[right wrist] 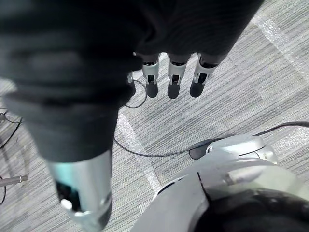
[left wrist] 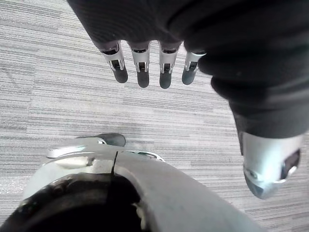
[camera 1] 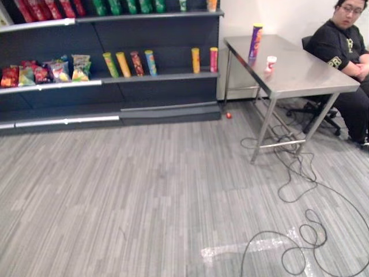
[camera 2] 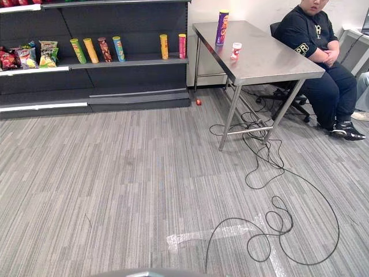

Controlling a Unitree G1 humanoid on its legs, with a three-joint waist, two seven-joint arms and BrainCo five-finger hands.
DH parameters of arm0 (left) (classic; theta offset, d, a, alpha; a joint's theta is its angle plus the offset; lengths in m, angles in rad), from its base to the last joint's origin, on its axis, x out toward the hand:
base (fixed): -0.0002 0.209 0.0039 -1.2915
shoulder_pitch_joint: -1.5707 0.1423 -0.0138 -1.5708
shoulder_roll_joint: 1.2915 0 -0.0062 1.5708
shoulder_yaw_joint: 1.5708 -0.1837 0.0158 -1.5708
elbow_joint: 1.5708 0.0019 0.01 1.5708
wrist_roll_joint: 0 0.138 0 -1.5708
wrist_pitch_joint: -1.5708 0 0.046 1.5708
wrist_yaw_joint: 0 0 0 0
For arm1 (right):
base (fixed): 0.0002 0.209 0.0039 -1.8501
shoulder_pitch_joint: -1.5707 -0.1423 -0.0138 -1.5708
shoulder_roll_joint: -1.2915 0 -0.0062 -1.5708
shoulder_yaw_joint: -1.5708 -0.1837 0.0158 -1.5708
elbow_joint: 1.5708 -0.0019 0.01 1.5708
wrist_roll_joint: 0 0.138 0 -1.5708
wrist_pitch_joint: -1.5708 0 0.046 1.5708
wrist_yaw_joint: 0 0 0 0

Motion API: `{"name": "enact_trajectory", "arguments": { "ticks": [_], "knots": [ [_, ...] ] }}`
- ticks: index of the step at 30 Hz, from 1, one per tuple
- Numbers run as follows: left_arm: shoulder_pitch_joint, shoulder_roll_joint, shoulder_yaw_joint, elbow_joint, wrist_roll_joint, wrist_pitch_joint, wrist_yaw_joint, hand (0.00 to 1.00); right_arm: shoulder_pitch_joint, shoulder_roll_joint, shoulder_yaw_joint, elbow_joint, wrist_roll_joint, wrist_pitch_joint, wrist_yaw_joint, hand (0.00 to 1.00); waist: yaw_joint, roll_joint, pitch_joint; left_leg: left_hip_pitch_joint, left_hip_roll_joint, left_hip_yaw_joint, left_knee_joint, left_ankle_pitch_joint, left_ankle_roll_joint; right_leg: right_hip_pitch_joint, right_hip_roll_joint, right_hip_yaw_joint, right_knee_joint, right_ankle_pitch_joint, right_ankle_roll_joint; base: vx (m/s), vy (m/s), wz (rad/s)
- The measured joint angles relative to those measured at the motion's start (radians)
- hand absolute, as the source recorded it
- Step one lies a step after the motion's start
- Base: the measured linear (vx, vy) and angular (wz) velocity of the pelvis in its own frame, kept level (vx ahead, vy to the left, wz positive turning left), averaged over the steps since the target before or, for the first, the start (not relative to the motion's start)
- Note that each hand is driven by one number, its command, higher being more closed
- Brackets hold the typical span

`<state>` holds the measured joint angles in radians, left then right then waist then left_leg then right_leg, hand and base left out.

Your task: Put the gum and the chips on the shelf.

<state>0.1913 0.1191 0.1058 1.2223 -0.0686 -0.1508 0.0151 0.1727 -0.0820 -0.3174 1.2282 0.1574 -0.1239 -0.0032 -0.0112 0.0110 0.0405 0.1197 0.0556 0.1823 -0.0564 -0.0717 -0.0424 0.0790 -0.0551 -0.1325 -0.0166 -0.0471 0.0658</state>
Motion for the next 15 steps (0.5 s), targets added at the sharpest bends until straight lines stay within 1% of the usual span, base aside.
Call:
{"name": "enact_trajectory", "arguments": {
  "ticks": [2, 5, 11, 15],
  "knots": [
    [0.0, 0.0, 0.0, 0.001, 0.0, -0.002, 0.0, 0.0, -0.008, 0.001, -0.002, 0.001, 0.0, -0.011, 0.0, 0.0, -0.003, 0.0, 0.005, 0.008, 0.0, 0.001, -0.012, 0.003, -0.005, 0.004, 0.001, -0.004, -0.001, 0.0, 0.001, 0.02, -0.001, 0.0],
    [-0.001, 0.001, 0.0, 0.001, -0.001, -0.002, -0.001, 0.0, -0.022, 0.006, -0.023, 0.002, 0.0, -0.013, 0.0, 0.0, -0.009, -0.002, 0.013, 0.011, 0.0, 0.002, -0.012, 0.003, -0.006, 0.008, 0.001, -0.005, -0.003, -0.001, 0.004, 0.0, 0.0, 0.0],
    [-0.003, 0.001, -0.003, 0.002, -0.004, -0.002, 0.0, 0.0, -0.028, 0.006, -0.022, 0.001, 0.0, -0.014, 0.001, 0.0, -0.009, -0.004, 0.025, 0.029, 0.004, 0.023, -0.03, 0.011, -0.012, 0.013, 0.005, 0.004, -0.003, -0.003, 0.007, -0.06, -0.024, -0.09],
    [-0.003, 0.001, -0.007, 0.003, -0.006, -0.003, 0.0, 0.0, -0.026, 0.006, -0.022, 0.001, 0.001, -0.016, 0.005, 0.0, -0.009, -0.008, 0.028, 0.04, 0.005, 0.025, -0.035, 0.014, -0.01, 0.014, 0.006, 0.004, -0.003, -0.003, 0.006, -0.01, -0.005, 0.0]
  ]
}}
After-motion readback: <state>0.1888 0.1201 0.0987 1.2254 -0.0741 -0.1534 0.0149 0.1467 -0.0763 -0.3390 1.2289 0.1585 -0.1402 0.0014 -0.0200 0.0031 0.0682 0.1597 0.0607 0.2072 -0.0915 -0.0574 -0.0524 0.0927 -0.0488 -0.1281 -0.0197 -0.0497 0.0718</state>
